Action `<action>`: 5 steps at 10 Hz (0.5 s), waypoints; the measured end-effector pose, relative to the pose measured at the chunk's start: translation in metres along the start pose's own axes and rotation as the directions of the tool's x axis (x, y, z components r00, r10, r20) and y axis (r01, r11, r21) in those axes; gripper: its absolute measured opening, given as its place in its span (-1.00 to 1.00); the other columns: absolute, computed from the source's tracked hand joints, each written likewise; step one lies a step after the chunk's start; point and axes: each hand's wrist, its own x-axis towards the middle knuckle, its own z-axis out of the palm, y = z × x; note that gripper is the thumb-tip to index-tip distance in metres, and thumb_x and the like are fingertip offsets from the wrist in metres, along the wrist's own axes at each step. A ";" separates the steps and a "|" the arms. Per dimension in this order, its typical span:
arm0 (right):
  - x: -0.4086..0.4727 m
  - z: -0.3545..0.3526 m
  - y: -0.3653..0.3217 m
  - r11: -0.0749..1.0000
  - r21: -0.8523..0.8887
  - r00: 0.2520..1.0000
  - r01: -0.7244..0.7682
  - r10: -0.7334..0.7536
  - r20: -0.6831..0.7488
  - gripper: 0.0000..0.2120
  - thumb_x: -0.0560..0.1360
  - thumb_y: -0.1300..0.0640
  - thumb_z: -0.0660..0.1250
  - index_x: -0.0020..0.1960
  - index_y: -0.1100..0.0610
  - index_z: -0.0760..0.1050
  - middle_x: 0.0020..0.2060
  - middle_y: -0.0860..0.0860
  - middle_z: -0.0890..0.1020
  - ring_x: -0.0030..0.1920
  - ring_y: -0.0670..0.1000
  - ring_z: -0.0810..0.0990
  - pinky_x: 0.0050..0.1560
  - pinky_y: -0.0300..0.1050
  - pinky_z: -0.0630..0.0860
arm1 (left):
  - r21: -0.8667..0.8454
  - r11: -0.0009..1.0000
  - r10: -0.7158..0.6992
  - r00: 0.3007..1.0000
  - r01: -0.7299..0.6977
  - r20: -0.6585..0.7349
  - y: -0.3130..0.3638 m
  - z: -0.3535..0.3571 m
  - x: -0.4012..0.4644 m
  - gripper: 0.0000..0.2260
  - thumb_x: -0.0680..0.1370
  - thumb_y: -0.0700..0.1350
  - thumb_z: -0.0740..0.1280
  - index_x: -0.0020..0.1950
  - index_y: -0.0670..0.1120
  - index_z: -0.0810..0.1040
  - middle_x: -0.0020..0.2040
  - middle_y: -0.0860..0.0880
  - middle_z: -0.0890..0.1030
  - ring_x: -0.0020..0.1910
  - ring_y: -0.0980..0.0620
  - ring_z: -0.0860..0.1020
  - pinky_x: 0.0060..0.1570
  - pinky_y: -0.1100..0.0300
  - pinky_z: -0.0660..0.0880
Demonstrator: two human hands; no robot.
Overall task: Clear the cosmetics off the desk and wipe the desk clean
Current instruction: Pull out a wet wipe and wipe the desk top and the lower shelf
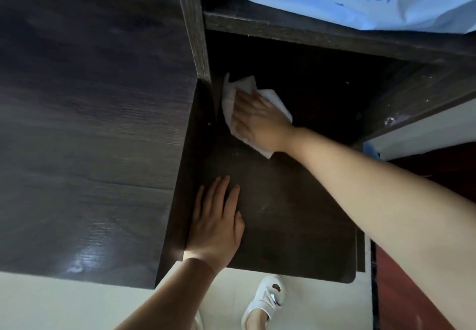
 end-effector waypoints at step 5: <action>0.008 -0.008 -0.034 0.981 0.003 0.981 -0.191 0.191 -0.021 -0.58 0.60 0.16 0.02 0.44 0.22 0.17 0.47 0.18 0.19 0.47 0.18 0.11 0.45 0.09 0.08 | 0.024 1.000 0.009 1.000 -0.009 -0.006 0.000 0.000 0.001 -0.60 0.47 -0.07 0.10 0.28 -0.15 0.37 0.29 -0.21 0.49 0.32 -0.10 0.28 0.34 -0.08 0.14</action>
